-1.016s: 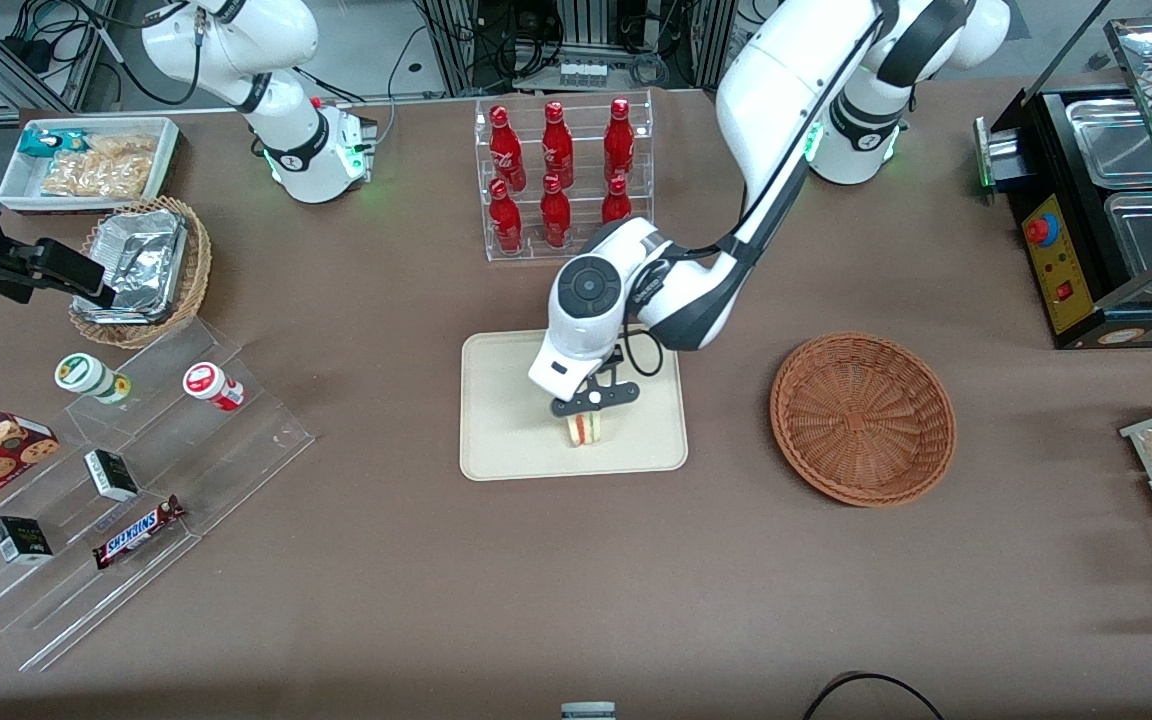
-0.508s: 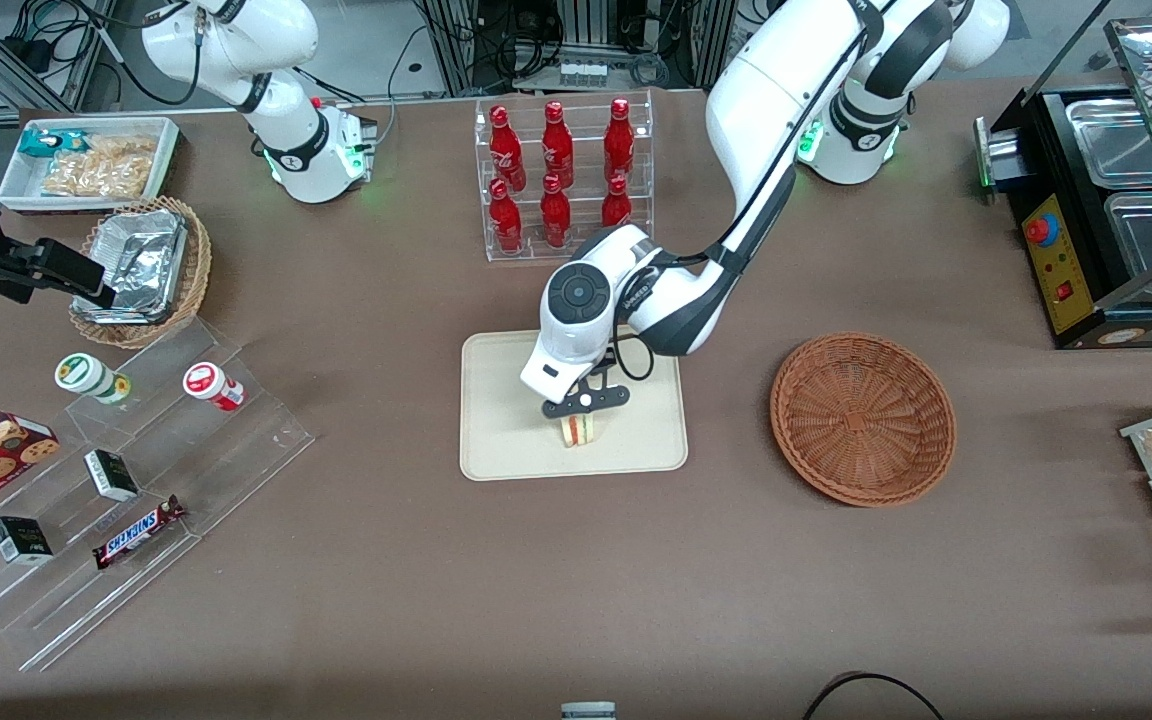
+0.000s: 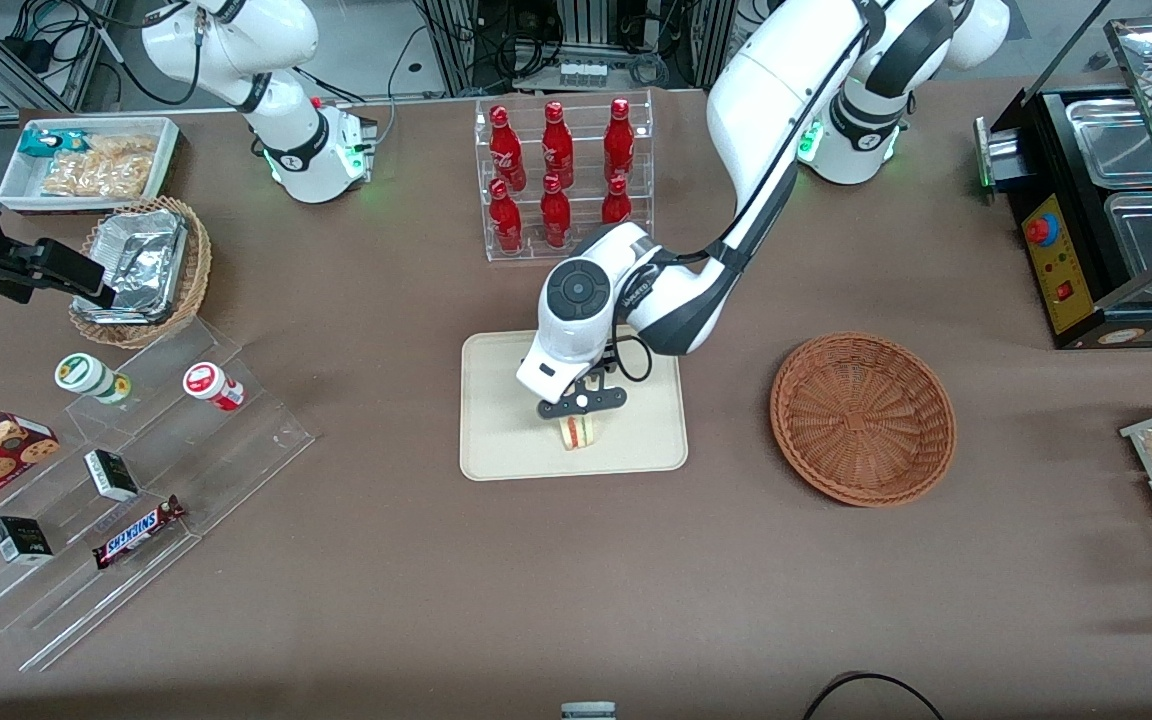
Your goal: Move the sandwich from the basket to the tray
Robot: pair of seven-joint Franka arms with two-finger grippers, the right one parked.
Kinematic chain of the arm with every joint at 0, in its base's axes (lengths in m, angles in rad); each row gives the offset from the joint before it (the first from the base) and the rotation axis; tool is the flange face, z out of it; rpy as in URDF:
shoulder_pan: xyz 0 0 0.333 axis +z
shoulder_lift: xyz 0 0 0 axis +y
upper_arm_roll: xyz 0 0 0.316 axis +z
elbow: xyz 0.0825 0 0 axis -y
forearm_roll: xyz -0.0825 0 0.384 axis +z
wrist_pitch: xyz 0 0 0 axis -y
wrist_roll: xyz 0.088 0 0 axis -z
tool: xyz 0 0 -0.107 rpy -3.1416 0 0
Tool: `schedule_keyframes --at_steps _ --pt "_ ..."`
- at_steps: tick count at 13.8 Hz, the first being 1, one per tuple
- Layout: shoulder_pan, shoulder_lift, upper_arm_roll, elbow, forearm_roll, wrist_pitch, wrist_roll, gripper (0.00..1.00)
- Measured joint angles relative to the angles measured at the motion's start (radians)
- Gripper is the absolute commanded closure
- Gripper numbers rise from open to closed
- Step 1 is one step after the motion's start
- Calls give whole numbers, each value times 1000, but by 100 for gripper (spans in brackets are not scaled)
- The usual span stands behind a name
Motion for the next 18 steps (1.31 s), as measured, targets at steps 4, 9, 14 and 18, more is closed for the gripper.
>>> schedule_keyframes --at_steps 4,9,14,18 --pt "6 -104 12 9 14 -142 0 0" --pt "94 -178 26 -2 24 -342 5 0" --pt "287 -330 30 -156 30 -400 318 0" --pt "442 -490 32 -272 30 -474 570 0"
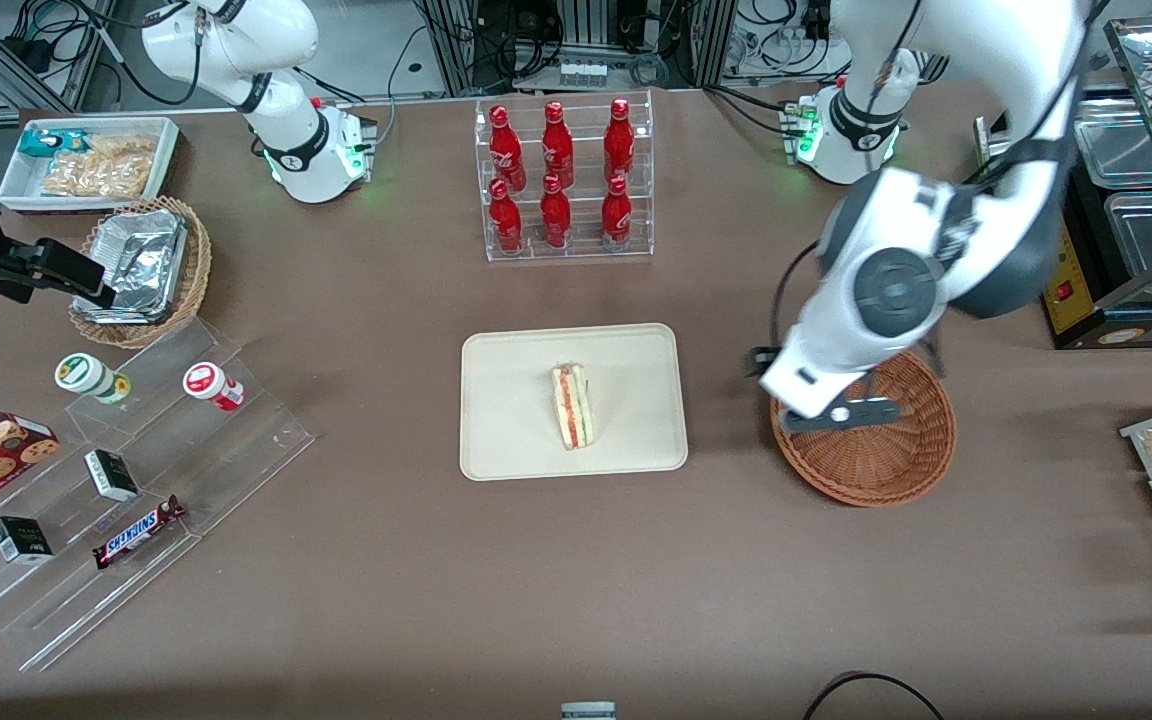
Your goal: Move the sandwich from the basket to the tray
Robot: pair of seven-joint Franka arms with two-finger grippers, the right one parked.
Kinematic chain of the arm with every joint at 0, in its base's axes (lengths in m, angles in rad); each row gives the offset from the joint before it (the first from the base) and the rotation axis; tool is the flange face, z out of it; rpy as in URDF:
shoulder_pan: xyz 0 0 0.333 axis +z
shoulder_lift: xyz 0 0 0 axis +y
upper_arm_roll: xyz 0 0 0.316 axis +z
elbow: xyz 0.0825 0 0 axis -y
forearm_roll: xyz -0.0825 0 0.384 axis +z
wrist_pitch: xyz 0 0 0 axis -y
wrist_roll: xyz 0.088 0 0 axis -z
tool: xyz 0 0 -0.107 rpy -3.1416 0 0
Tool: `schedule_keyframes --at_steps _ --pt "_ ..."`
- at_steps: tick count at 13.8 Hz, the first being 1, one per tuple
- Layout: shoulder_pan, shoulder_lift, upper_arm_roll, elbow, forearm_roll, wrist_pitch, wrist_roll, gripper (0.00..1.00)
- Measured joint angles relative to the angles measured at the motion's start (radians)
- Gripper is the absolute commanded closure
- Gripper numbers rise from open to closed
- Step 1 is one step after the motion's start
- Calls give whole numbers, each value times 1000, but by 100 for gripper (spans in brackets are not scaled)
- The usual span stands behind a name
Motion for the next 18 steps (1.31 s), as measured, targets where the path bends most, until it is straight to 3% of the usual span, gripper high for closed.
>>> schedule_keyframes --at_steps 9,18 --pt "191 -159 -3 -11 0 -160 263 0" --pt "278 -261 -3 82 0 -286 295 0"
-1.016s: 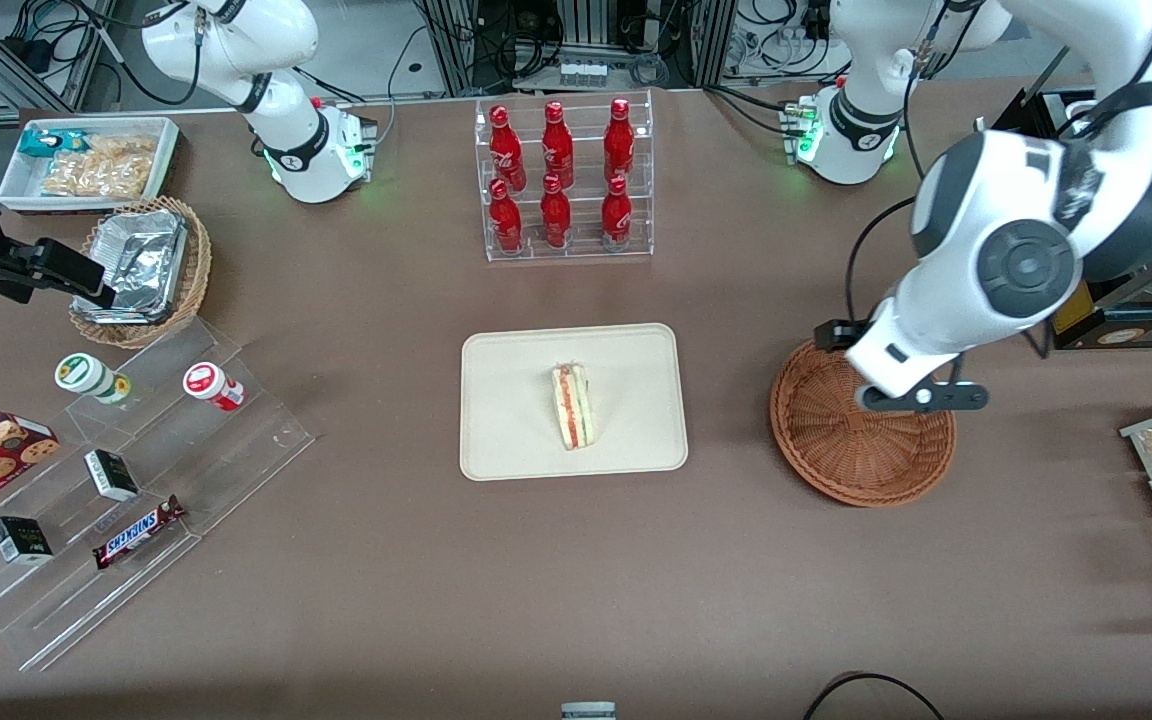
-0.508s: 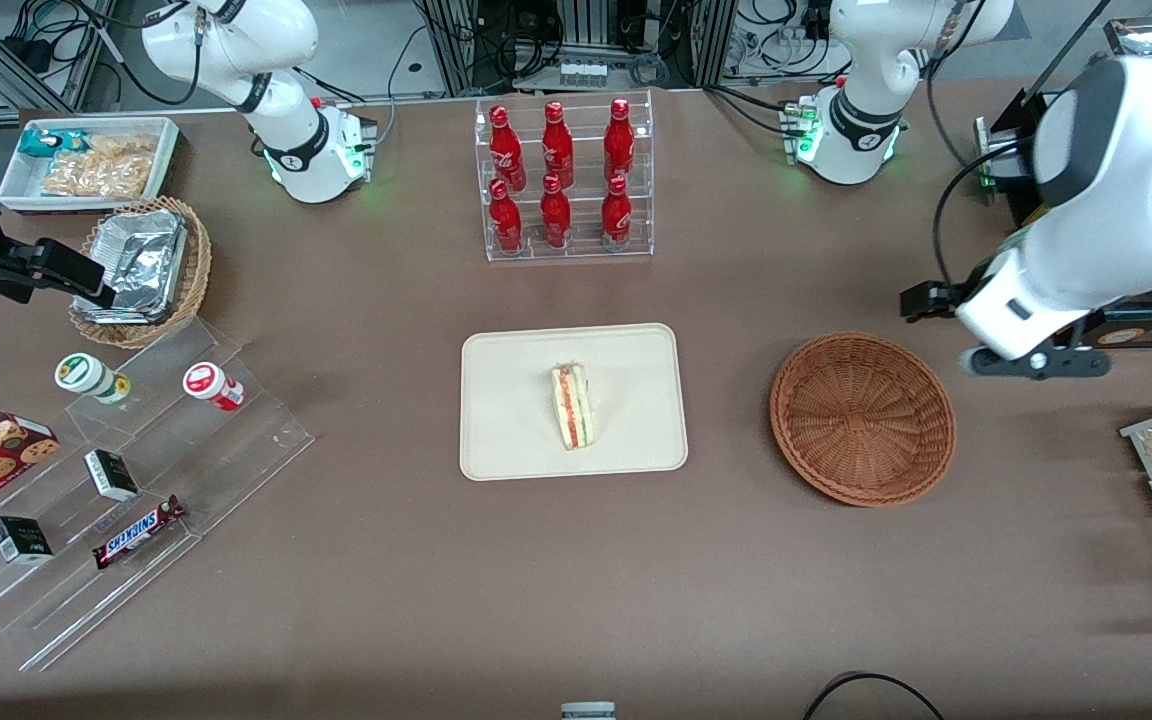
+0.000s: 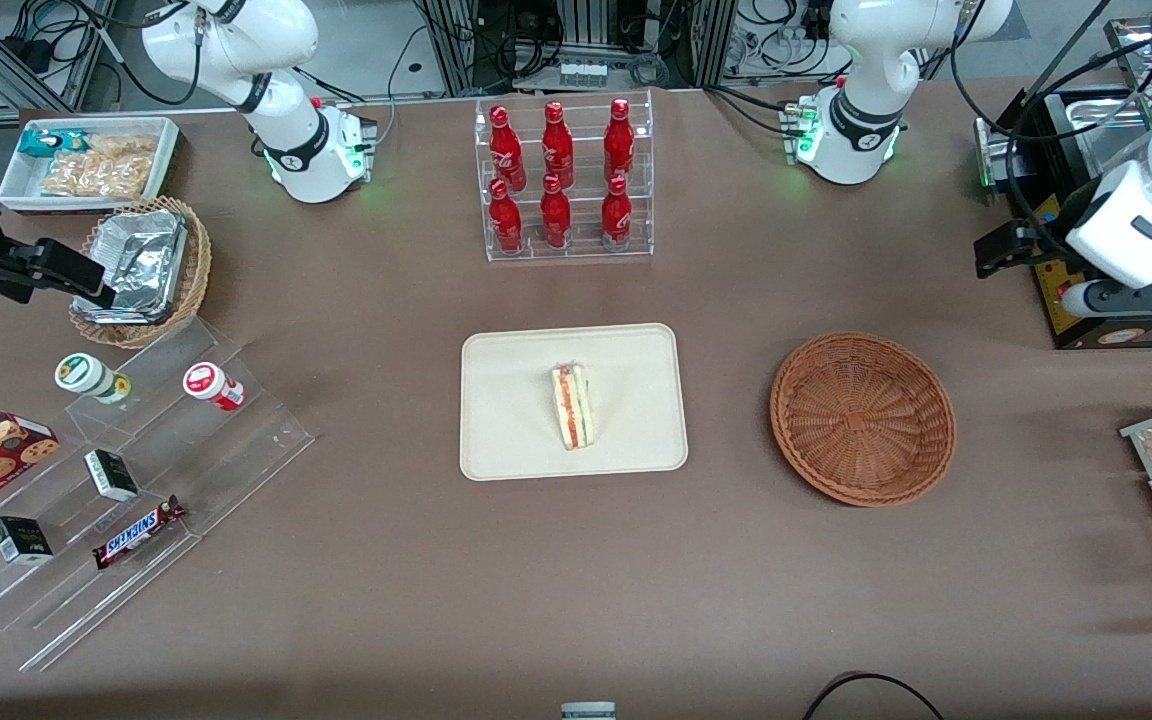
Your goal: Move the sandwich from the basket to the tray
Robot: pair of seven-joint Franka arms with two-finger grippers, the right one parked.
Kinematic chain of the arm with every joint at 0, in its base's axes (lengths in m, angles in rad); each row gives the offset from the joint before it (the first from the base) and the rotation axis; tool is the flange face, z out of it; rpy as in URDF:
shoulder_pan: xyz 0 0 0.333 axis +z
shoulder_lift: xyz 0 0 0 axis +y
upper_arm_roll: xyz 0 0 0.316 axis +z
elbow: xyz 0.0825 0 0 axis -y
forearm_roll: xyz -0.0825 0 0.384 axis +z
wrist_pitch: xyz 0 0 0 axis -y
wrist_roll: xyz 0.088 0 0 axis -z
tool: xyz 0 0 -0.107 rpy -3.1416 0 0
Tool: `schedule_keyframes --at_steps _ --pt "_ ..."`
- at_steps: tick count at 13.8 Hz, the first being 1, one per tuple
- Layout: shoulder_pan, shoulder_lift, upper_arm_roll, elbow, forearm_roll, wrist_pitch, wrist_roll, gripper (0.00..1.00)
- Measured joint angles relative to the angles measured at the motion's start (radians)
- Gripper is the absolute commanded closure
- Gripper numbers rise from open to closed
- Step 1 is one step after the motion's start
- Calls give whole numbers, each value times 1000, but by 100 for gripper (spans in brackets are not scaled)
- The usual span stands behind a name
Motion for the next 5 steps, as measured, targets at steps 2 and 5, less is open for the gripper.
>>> schedule_keyframes --at_steps 2,5 --pt "0 0 0 2 0 0 10 0" --pt "1 1 24 2 0 8 48 0"
